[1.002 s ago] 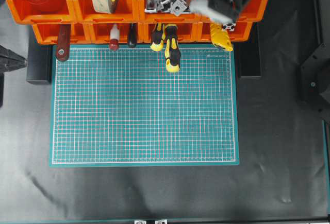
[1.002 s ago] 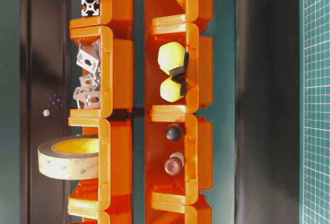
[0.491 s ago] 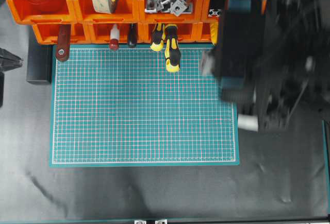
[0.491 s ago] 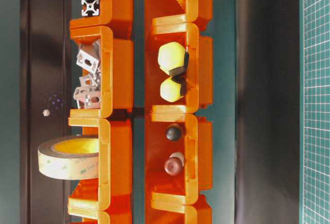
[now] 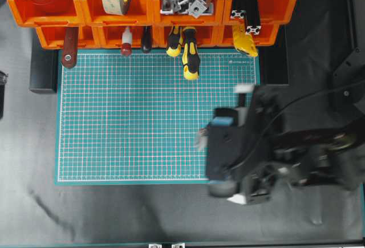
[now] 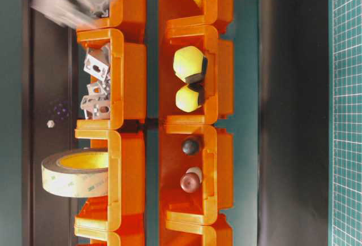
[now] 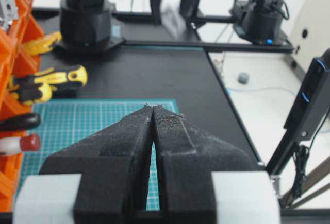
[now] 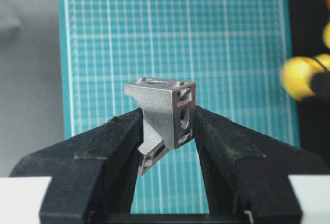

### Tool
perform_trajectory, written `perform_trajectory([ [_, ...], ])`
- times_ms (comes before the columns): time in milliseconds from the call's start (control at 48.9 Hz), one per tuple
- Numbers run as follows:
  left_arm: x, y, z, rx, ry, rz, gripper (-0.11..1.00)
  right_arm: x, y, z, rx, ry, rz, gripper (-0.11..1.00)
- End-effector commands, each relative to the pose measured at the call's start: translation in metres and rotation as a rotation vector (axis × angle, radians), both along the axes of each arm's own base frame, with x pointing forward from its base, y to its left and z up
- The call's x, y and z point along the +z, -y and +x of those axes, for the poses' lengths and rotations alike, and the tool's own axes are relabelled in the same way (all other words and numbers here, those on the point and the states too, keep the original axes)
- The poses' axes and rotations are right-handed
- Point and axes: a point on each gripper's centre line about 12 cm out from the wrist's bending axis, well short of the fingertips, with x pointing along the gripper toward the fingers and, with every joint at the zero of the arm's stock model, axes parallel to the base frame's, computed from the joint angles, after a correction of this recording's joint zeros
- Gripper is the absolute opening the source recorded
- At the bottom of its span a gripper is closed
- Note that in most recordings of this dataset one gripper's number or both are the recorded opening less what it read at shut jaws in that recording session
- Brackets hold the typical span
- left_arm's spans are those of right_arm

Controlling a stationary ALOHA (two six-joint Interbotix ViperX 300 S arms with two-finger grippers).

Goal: Pick corner brachets from container rack with right arm.
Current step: 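Lift the bracket out and carry it over the teal mat, then lower the bracket onto the mat and open the right gripper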

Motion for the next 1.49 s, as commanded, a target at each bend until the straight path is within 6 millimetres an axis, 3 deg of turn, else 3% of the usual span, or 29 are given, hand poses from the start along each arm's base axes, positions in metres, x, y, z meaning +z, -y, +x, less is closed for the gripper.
perform_trajectory([
  [0, 0.012, 0.000, 0.001, 0.003, 0.024, -0.016, 0.00, -0.007, 0.003, 0.012, 0.008, 0.045, -0.017, 0.29],
  [531, 0.011, 0.000, 0.002, 0.004, 0.013, -0.030, 0.00, -0.069, 0.021, 0.057, 0.033, 0.090, 0.013, 0.29],
  [1349, 0.009, 0.000, 0.003, 0.006, -0.001, -0.029, 0.00, -0.074, 0.022, 0.059, 0.028, 0.089, 0.040, 0.30],
  [1390, 0.009, 0.000, 0.002, 0.006, 0.000, -0.030, 0.00, -0.074, 0.021, 0.058, 0.028, 0.089, 0.041, 0.36],
  [1472, 0.009, 0.000, 0.002, 0.006, 0.000, -0.030, 0.00, -0.074, 0.021, 0.059, 0.025, 0.089, 0.046, 0.60],
])
